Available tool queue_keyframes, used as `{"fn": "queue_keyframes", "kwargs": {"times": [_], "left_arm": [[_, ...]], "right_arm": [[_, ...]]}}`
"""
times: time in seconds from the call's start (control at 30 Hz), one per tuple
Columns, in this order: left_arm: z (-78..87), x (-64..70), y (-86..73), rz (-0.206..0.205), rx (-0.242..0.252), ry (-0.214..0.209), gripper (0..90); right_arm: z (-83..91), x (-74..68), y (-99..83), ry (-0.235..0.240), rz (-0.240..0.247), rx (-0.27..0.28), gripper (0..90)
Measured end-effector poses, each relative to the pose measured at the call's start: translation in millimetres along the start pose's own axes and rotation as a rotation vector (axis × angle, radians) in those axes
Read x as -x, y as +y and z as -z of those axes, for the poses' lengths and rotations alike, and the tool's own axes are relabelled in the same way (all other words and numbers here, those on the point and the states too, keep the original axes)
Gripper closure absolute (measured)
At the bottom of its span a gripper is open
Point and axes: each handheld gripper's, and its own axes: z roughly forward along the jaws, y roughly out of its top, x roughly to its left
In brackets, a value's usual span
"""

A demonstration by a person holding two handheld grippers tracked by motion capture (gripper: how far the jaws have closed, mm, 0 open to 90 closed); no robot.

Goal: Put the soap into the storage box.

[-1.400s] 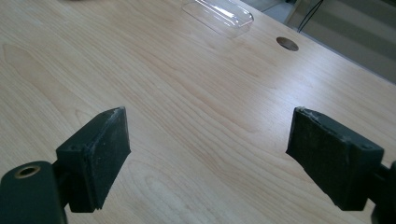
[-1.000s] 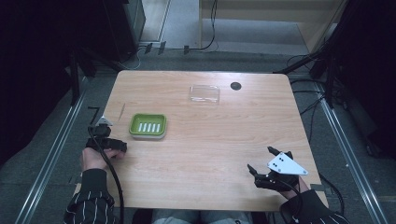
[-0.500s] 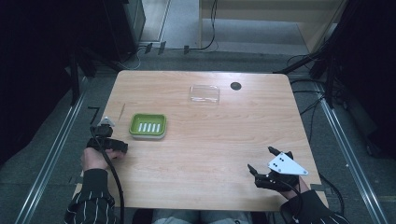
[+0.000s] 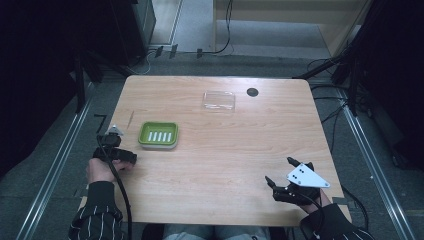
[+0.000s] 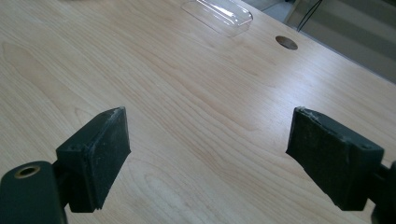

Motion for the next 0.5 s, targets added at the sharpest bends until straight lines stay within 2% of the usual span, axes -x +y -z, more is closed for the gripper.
{"fn": "queue_keyframes", "kwargs": {"times": [0.5], "left_arm": [[5.7, 1.9, -2.0, -0.032, 0.019, -0.008, 13.9]], "right_arm": [[-1.2, -1.1, 0.8, 0.007, 0.006, -0.006, 13.5]]}}
